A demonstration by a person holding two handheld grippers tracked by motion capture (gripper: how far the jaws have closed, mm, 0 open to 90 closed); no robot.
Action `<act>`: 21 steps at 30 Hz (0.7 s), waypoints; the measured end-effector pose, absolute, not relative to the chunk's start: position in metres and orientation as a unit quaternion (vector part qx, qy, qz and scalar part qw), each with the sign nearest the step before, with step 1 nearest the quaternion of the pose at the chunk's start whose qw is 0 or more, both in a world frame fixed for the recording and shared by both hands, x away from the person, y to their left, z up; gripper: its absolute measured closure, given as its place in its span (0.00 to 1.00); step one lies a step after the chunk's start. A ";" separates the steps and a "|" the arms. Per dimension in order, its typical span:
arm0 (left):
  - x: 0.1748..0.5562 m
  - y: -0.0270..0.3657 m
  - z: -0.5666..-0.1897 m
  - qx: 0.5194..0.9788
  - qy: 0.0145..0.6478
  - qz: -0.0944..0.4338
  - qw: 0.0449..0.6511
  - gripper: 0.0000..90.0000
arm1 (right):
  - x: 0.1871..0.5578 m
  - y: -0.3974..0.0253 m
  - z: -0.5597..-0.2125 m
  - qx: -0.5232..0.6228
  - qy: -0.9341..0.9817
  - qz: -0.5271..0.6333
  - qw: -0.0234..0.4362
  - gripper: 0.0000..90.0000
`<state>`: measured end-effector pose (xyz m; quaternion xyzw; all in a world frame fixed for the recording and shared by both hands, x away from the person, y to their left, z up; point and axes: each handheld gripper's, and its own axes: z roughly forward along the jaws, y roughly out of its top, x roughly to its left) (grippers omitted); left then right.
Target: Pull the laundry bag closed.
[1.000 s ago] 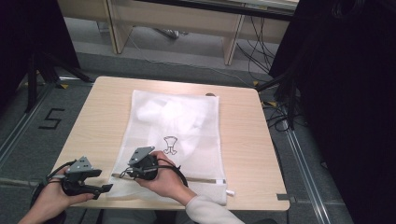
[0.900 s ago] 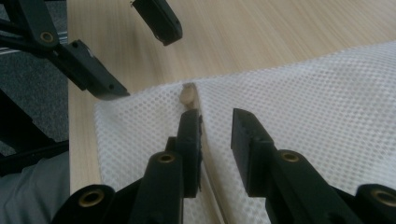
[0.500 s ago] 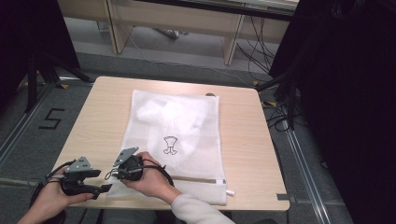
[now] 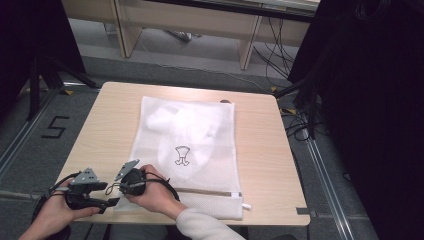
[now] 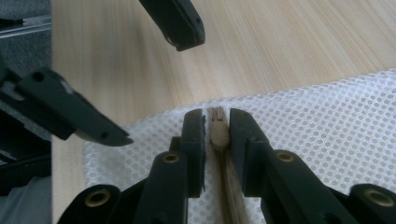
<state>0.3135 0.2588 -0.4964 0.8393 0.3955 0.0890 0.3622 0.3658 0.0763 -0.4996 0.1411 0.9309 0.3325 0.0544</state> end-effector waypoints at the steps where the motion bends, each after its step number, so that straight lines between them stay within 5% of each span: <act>1: 0.314 0.259 -0.497 0.839 0.394 0.086 0.364 0.29 | 0.368 0.077 -0.501 0.140 0.933 0.329 0.050 0.87; 21: 0.323 0.253 -0.499 0.827 0.415 0.072 0.372 0.34 | 0.375 0.073 -0.476 0.145 0.926 0.348 0.037 0.91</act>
